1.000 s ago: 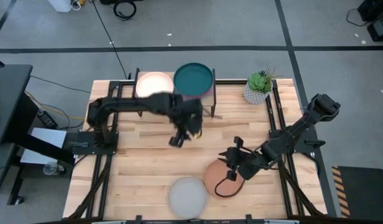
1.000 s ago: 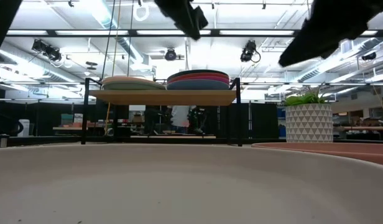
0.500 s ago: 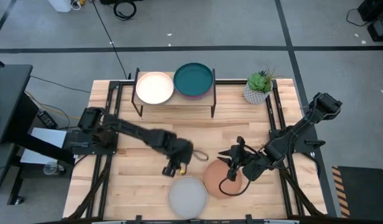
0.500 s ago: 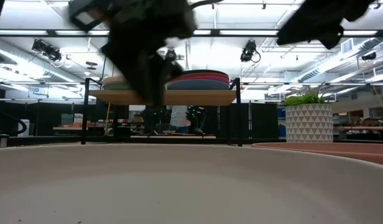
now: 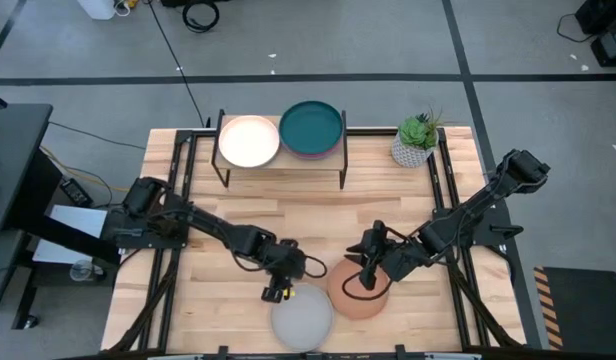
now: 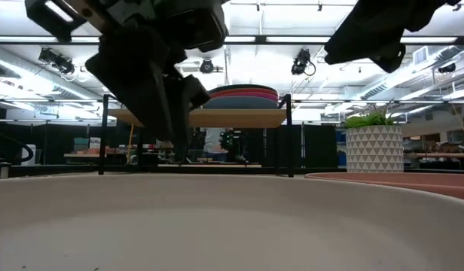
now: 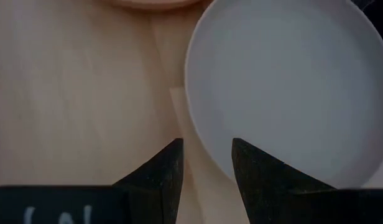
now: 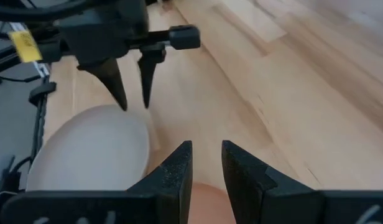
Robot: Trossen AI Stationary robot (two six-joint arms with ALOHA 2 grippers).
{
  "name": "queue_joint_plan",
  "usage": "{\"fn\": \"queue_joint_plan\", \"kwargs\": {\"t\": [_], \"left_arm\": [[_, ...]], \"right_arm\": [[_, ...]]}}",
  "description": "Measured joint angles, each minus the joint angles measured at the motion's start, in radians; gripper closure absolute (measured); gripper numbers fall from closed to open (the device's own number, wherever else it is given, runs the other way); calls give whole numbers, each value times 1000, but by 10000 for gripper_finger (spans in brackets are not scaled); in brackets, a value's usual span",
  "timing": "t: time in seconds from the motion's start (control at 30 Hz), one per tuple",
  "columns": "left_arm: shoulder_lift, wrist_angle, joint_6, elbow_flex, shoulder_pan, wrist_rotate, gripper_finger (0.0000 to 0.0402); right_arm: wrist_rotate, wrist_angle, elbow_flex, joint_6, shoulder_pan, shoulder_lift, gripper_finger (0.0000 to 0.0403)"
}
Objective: Place and stack plates onto a shelf
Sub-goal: Stack the gray plate on top of the light orange plate on the shelf
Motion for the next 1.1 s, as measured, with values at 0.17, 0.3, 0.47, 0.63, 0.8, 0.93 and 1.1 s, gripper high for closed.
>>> {"fn": "queue_joint_plan", "kwargs": {"t": [0.17, 0.3, 0.47, 0.63, 0.8, 0.93, 1.1], "left_arm": [[0, -41, -130, 2, -75, -67, 259], [0, -86, -231, 23, -138, -203, 259], [3, -81, -330, 24, -160, -303, 259], [3, -48, -381, 24, -149, -335, 259], [32, 9, -399, 24, -165, -369, 259], [60, 46, -399, 24, -182, -388, 259], [72, 37, -404, 24, -179, -418, 259]], "right_arm": [[28, -11, 0, -36, 19, 0, 310], [79, 0, 0, -86, 24, 0, 310], [89, 15, 0, -125, 24, 0, 310], [92, 27, 0, -145, 24, 0, 310], [92, 29, 0, -159, 24, 0, 310], [92, 30, 0, -167, 26, 0, 310], [88, 37, 0, -170, 28, 0, 310]]}}
